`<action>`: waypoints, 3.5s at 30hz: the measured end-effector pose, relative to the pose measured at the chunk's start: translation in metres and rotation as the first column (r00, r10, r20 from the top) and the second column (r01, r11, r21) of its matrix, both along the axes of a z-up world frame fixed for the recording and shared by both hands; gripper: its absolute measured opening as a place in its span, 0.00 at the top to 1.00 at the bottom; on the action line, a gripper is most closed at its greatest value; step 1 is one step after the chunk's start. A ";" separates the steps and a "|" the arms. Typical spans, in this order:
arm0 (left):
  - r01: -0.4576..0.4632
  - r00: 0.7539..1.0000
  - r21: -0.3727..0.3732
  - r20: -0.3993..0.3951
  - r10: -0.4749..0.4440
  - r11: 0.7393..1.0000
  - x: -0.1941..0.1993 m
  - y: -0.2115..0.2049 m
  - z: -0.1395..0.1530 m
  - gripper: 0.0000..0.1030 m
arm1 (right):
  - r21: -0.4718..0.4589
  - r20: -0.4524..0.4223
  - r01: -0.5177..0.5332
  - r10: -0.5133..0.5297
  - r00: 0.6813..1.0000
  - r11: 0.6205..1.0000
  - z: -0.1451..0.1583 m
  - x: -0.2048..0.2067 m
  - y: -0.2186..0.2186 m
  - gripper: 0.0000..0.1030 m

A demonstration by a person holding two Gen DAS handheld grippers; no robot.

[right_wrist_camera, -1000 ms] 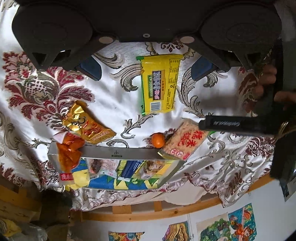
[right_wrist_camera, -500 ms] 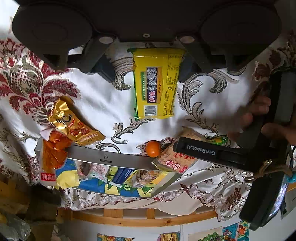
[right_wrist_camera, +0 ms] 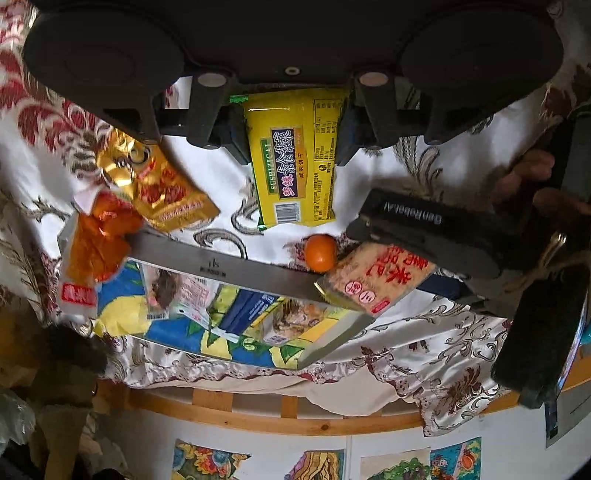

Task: Organize snacks
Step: 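Close the left tool on the rice cracker bag while the right tool grasps the yellow wafer pack, then carry the rice cracker bag with the left tool while the right tool carries the wafer pack to the tin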

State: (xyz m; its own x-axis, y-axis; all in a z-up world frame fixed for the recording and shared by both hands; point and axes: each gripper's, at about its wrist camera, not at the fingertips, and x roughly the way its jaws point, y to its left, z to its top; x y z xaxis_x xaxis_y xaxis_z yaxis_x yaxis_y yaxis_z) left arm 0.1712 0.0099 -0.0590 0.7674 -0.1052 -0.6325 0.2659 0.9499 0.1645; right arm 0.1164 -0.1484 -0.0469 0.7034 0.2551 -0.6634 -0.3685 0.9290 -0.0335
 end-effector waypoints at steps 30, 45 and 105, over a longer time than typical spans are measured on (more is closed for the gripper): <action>0.017 0.997 -0.075 -0.070 -0.022 0.997 -0.006 -0.014 0.024 0.27 | 0.011 0.027 0.023 -0.023 0.999 1.000 0.005 -0.013 -0.010 0.51; -0.047 0.993 -0.216 -0.118 0.022 0.975 -0.047 -0.016 0.046 0.27 | -0.014 0.066 0.015 -0.014 0.998 1.000 0.024 -0.057 -0.032 0.51; -0.105 0.994 -0.284 -0.021 0.103 0.953 0.146 -0.025 0.073 0.27 | -0.111 0.304 0.044 -0.008 0.953 0.993 0.048 0.149 -0.015 0.51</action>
